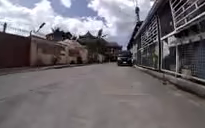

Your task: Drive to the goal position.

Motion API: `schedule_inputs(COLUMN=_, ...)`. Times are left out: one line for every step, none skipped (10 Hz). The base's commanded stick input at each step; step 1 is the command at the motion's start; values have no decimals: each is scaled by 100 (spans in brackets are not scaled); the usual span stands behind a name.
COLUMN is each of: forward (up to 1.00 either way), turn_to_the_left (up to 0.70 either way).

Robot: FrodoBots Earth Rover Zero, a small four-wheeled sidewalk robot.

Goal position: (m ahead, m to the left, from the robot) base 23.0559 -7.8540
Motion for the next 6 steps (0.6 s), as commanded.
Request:
schedule_inputs(forward=100, turn_to_the_left=0)
schedule_inputs(forward=100, turn_to_the_left=0)
schedule_inputs(forward=100, turn_to_the_left=0)
schedule_inputs(forward=100, turn_to_the_left=0)
schedule_inputs(forward=100, turn_to_the_left=0)
schedule_inputs(forward=100, turn_to_the_left=0)
